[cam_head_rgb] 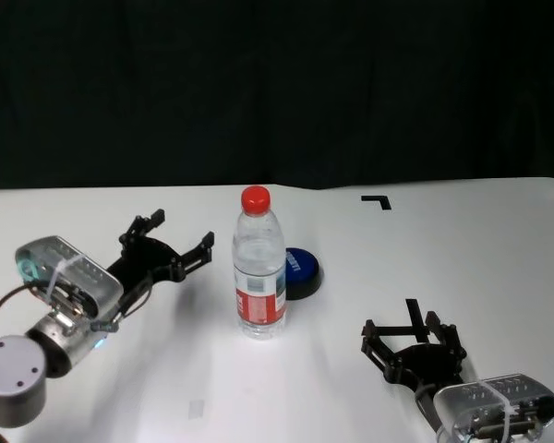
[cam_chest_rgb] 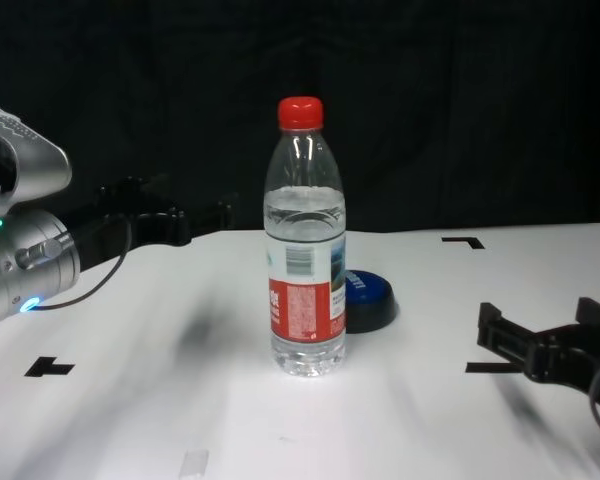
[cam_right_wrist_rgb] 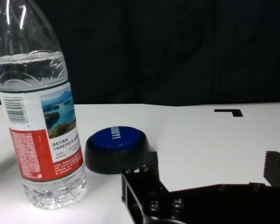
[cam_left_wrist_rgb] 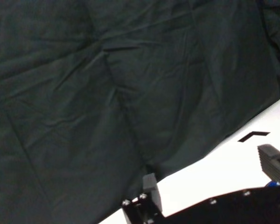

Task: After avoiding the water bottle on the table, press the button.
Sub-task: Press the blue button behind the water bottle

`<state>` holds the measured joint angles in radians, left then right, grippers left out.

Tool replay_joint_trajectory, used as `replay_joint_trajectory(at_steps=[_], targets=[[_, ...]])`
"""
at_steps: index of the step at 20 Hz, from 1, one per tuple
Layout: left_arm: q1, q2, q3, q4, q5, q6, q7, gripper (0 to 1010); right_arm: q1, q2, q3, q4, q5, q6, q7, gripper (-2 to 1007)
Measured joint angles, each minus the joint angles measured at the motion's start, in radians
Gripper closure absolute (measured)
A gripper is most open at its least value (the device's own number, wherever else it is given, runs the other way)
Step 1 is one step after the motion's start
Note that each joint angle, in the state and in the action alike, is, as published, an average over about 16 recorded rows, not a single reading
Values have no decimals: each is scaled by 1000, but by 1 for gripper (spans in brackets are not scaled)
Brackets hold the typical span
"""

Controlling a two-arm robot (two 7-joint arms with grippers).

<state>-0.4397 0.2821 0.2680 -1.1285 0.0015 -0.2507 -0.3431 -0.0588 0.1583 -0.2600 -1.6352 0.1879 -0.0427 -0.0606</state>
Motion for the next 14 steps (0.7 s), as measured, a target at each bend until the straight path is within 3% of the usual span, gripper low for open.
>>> replay_joint_trajectory(at_steps=[14], targets=[[-24,-12,17,40,-12,-12,-7,1,0,0,0,0,0,0,0,2]])
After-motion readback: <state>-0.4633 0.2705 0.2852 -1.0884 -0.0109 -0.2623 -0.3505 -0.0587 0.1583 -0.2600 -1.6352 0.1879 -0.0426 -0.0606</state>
